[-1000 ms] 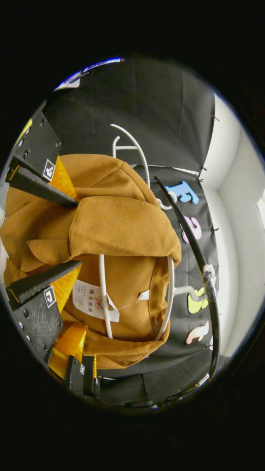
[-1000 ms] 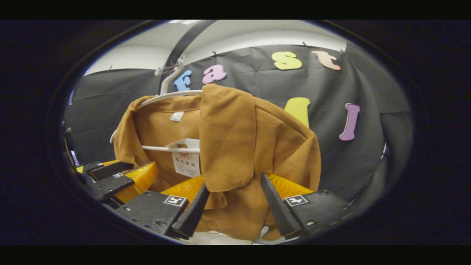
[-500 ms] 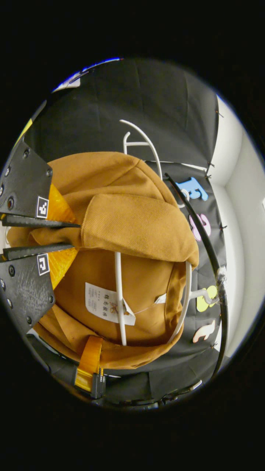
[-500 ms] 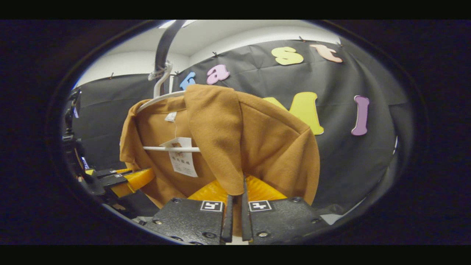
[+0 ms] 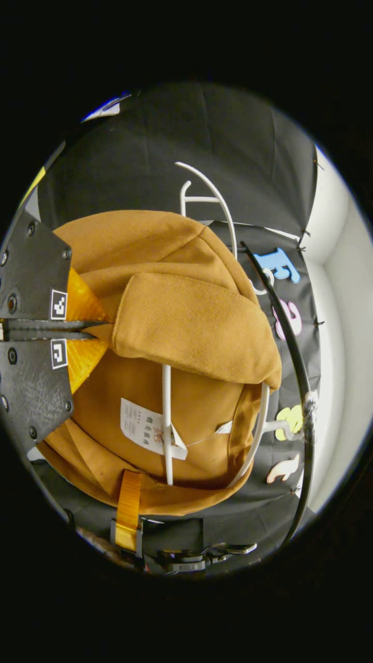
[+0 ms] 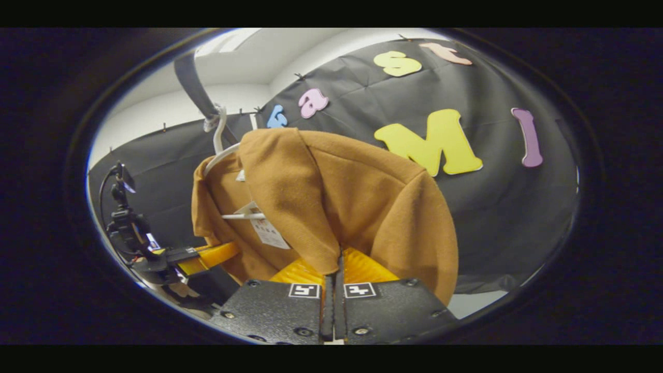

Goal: Grasp the clothes on the hanger with both hands and then place them into the laundry hamper below.

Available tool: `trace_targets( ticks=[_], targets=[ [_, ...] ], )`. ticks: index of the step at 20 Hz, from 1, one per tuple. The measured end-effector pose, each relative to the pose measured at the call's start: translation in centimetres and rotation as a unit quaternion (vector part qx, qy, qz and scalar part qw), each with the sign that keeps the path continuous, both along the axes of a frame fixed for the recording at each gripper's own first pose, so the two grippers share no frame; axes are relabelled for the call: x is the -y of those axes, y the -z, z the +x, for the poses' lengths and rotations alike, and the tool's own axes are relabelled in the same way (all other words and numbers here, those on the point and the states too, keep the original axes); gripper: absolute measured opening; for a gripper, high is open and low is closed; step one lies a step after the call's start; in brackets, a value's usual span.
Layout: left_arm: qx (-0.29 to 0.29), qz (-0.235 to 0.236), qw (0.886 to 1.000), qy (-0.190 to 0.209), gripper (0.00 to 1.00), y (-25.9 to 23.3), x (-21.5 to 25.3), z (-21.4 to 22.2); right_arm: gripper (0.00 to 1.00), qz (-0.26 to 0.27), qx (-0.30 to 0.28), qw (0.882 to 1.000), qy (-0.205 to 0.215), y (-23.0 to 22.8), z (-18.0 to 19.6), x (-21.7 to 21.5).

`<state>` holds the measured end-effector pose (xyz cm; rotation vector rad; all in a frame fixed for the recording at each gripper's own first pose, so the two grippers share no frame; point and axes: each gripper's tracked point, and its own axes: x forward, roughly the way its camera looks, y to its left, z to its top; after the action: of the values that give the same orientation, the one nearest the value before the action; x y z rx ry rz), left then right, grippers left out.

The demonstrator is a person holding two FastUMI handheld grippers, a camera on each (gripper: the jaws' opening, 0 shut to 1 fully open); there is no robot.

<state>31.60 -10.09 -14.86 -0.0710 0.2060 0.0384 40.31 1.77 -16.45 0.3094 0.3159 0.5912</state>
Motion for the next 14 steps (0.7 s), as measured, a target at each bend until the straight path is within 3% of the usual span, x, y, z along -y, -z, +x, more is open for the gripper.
trace_targets(
  ticks=[2,5,8,10,14],
  targets=[
    [0.000,-0.006,1.000,0.002,0.04,-0.1,-0.2,0.0,0.04,0.027,-0.010,0.999,-0.018,-0.1,0.0,0.1],
    [0.006,-0.008,1.000,0.010,0.00,-0.9,-1.0,-0.9,0.05,0.093,-0.023,0.993,-0.072,-1.3,-1.4,-0.3],
    [0.017,-0.010,1.000,0.017,0.04,-2.3,-1.8,-1.6,0.04,0.123,-0.006,0.986,-0.117,-3.2,-2.5,-0.6],
    [0.022,-0.017,1.000,0.014,0.00,-3.2,-2.6,-2.1,0.04,0.151,0.002,0.978,-0.143,-4.8,-3.5,-0.6],
    [0.038,-0.045,0.998,0.004,0.03,-5.2,-4.2,-2.2,0.04,0.234,-0.007,0.952,-0.196,-7.7,-4.8,-0.5]
  ],
)
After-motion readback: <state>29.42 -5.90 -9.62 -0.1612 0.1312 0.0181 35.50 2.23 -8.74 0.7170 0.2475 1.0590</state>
